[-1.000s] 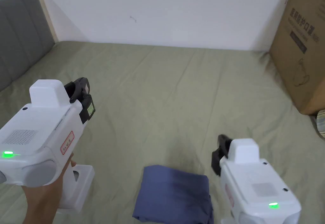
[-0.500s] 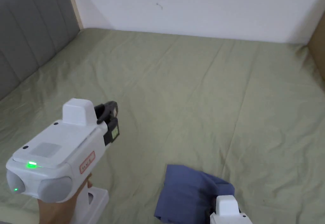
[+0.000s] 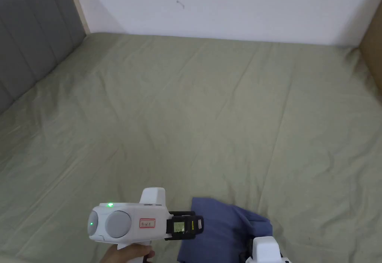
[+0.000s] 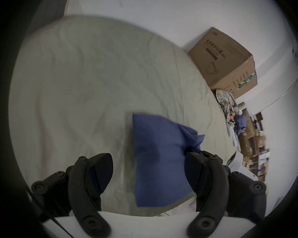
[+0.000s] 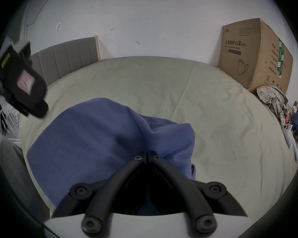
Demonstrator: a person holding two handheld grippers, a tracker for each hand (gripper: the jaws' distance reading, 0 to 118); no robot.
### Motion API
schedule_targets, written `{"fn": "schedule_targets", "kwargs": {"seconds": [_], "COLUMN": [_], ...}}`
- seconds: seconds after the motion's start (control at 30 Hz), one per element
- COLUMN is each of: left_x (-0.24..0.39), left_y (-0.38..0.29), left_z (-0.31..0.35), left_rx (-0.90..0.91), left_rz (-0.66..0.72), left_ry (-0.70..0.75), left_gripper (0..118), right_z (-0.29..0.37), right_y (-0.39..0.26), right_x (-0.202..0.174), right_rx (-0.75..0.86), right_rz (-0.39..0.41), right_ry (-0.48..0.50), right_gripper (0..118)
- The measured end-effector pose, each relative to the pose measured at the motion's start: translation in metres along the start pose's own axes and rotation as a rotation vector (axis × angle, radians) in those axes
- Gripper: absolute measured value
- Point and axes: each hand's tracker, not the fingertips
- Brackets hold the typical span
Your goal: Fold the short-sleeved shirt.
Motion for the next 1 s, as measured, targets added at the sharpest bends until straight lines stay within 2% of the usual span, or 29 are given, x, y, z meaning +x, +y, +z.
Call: {"fn": "schedule_targets", "kwargs": {"seconds": [0.2, 0.23, 0.3, 0.33, 0.5, 0.7, 0.77, 0.87, 1.0], "left_x": [-0.024, -0.026, -0.030, -0.030, -0.021, -0.038, -0.053, -0.089, -0.149], "left_y": [0.008, 0.008, 0.006, 0.005, 0.003, 0.018, 0.029, 0.049, 0.076], "left_z": [-0.040, -0.043, -0.047, -0.047, -0.041, -0.019, -0.002, 0.035, 0.098], "left_rx": [-0.134, -0.142, -0.159, -0.154, -0.126, -0.113, -0.100, -0.092, -0.042], "left_rz": [0.095, 0.096, 0.125, 0.137, 0.064, 0.015, -0.044, -0.055, -0.059], "left_ry": [-0.070, -0.081, -0.156, -0.142, -0.089, -0.099, -0.046, 0.019, 0.195], "left_gripper": [89, 83, 49, 40, 27, 23, 23, 23, 23], "right_z": [0.001, 0.001, 0.001, 0.001, 0.007, 0.033, 0.038, 0.042, 0.039], "right_y": [-0.001, -0.002, -0.002, -0.002, 0.013, 0.039, 0.048, 0.059, 0.072], "right_x": [0.003, 0.003, 0.003, 0.003, 0.006, 0.008, 0.007, 0.003, -0.006], "right_rx": [0.007, 0.009, 0.010, 0.009, -0.028, 0.052, 0.072, 0.101, 0.114], "right_rz": [-0.013, -0.014, -0.014, -0.013, -0.034, -0.044, -0.039, -0.025, -0.016], "right_ry": [0.010, 0.011, 0.013, 0.012, 0.024, 0.028, 0.022, 0.021, 0.027], "right_gripper": [0, 0, 0, 0, 0, 0, 0, 0, 0]}}
